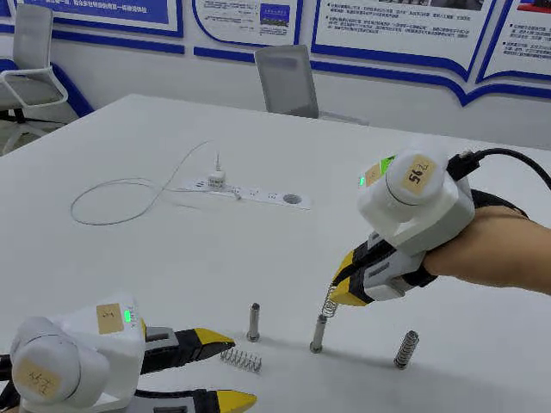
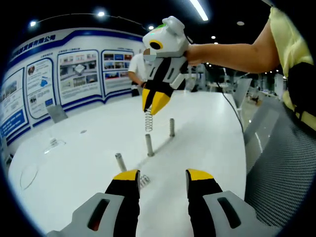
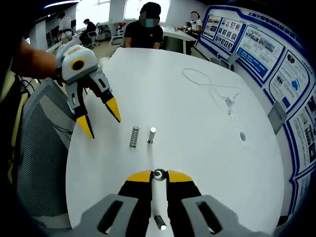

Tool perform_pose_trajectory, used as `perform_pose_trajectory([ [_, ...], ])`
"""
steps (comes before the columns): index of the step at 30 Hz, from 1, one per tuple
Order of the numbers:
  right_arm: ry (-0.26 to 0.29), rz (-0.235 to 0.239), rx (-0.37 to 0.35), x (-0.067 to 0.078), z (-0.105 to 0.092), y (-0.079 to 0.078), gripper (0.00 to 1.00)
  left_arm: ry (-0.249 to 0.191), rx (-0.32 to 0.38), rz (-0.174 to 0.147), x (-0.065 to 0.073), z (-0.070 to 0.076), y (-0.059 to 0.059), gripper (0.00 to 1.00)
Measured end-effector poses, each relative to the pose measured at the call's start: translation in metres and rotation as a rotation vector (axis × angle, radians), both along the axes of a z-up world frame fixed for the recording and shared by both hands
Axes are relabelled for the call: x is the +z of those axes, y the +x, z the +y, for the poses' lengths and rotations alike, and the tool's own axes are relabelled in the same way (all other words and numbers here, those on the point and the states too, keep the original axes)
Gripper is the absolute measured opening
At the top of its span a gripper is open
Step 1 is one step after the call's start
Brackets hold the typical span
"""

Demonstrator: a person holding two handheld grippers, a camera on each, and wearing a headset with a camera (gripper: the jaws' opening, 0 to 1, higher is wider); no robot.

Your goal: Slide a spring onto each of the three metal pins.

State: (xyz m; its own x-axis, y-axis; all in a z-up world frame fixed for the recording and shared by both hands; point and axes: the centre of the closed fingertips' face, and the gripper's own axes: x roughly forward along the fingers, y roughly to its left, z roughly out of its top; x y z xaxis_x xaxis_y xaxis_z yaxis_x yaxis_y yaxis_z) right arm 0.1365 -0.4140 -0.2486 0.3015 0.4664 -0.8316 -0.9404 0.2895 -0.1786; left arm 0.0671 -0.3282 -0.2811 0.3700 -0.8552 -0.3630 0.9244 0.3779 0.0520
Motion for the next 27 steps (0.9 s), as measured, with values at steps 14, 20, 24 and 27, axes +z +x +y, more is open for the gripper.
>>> perform_pose_trajectory([
  [14,-0.011,0.017,0.006,-0.009,0.004,0.001,0.11,0.003,0.004,0.003,-0.002,0.001,0.001,0.37],
  [20,-0.014,0.026,0.001,-0.016,0.004,0.002,0.11,0.003,0.005,0.006,-0.003,0.002,0.001,0.37],
  [24,-0.017,0.038,-0.003,-0.022,0.005,0.003,0.11,0.005,0.004,0.008,-0.004,0.002,0.001,0.37],
  [27,-0.018,0.046,-0.009,-0.027,0.005,0.004,0.11,0.004,0.004,0.008,-0.004,0.002,0.002,0.37],
])
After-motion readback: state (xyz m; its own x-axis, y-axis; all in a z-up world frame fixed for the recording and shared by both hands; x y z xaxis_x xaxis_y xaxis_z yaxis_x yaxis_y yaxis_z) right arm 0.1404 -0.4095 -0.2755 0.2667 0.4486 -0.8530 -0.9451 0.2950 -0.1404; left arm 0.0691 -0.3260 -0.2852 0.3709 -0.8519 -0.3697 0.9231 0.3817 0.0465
